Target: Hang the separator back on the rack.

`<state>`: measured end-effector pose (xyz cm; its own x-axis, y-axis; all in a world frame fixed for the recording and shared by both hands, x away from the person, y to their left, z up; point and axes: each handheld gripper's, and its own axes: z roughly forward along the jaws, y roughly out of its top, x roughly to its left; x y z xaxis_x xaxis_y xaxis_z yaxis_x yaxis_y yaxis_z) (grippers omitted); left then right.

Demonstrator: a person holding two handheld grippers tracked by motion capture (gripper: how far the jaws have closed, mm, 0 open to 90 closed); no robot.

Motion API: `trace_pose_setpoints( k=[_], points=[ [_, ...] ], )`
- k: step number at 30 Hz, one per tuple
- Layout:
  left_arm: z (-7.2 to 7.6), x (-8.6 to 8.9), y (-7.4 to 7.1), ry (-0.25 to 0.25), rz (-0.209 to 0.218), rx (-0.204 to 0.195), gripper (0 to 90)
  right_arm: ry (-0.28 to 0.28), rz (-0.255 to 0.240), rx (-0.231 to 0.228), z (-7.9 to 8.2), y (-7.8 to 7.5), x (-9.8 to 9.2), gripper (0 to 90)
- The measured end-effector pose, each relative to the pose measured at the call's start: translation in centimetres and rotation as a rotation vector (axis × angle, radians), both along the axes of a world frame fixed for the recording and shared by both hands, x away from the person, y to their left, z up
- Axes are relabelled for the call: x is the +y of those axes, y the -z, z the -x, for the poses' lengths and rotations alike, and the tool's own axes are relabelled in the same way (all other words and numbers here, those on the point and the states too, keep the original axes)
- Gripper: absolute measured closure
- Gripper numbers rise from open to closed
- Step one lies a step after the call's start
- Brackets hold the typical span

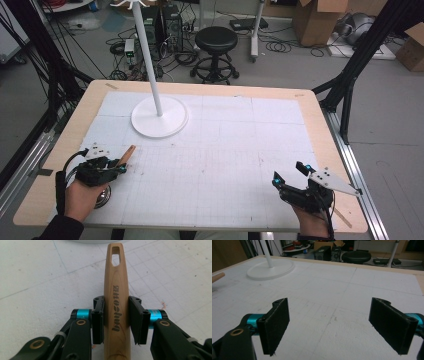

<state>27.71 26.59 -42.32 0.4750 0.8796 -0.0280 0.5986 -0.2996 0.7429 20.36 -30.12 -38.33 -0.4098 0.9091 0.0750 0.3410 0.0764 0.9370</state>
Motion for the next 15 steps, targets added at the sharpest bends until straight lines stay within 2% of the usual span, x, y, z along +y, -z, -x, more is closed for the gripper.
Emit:
trace_pose_setpoints(
  k=[5, 10, 15],
  points=[
    [0.4, 0.0, -0.7, 0.016, 0.033, -0.038, 66.8, -0.010, -0.005, -0.002, 0.0, 0.0, 0.0, 15.9],
    [0.9, -0.1, -1.6, 0.078, 0.132, -0.099, 66.8, -0.042, -0.027, -0.007, -0.1, 0.0, 0.1, 15.9],
    [1.6, -0.3, -2.7, 0.138, 0.242, -0.167, 67.1, -0.107, -0.061, -0.019, -0.1, -0.2, 0.5, 16.0]
  ],
)
